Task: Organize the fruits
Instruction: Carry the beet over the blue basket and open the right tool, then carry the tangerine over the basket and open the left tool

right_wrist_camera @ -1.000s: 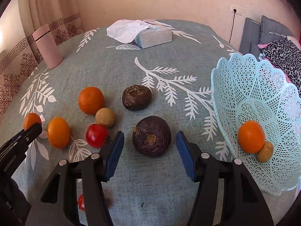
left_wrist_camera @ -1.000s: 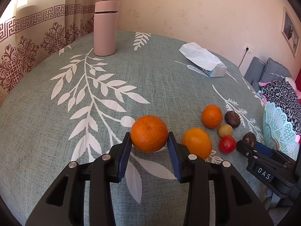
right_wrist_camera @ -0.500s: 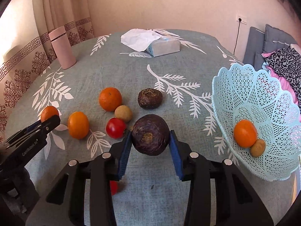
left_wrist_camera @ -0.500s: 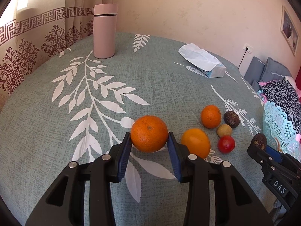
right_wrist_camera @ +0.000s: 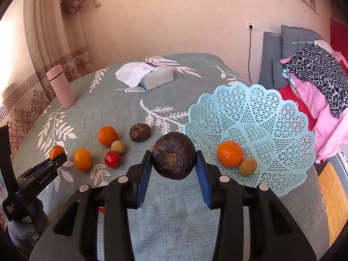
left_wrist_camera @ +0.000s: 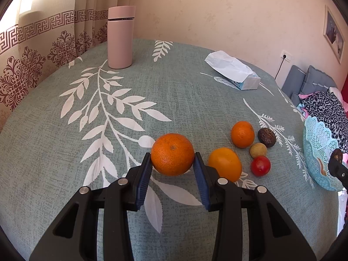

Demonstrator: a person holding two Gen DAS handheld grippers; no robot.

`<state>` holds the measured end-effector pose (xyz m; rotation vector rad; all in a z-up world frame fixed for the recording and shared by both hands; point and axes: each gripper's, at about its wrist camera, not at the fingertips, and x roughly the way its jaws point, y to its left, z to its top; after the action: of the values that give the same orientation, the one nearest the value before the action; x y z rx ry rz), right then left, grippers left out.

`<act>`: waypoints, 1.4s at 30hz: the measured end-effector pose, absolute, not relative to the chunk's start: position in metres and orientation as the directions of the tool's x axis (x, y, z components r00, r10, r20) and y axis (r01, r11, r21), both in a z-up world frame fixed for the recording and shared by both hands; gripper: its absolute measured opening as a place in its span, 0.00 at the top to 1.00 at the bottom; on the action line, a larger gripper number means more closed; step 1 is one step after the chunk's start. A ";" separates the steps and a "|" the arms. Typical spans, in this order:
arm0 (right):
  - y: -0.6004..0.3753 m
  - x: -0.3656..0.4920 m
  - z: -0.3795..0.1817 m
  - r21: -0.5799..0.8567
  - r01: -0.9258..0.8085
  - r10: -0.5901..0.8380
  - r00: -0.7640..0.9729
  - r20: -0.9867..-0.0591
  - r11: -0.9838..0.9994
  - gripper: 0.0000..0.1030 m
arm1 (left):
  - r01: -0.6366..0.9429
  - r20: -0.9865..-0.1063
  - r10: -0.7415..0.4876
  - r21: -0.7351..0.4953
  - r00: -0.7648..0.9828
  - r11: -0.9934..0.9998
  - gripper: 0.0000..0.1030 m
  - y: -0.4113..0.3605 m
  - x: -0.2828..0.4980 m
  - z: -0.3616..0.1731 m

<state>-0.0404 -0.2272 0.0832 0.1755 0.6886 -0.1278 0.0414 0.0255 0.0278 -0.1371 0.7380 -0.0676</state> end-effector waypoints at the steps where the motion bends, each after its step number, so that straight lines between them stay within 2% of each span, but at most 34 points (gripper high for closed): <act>1: -0.234 -0.043 0.084 0.117 0.195 -0.077 0.766 -0.638 0.974 0.60 | 0.012 -0.665 -0.109 -0.148 0.739 0.989 0.62 0.026 0.041 0.028; 11: -0.298 -0.068 0.077 0.134 0.368 -0.200 0.736 -0.647 0.920 0.60 | 0.000 -0.669 -0.094 -0.139 0.737 0.990 0.62 0.026 0.043 0.027; 27: -0.331 -0.103 0.080 0.196 0.433 -0.239 0.760 -0.605 0.880 0.59 | -0.033 -0.641 -0.053 -0.121 0.766 0.992 0.62 0.028 0.040 0.036; 36: -0.349 -0.124 0.071 0.220 0.465 -0.258 0.759 -0.598 0.857 0.59 | 0.037 -0.646 -0.111 -0.127 0.756 0.991 0.62 0.002 0.030 0.048; 42: -0.355 -0.131 0.055 0.246 0.454 -0.223 0.755 -0.617 0.857 0.59 | 0.132 -0.635 -0.180 -0.123 0.751 0.984 0.62 -0.036 0.025 0.061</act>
<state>-0.1312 -0.3549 0.0551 0.3992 0.6125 -0.3797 0.0251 -0.0363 0.0613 -0.0714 0.7005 -0.1708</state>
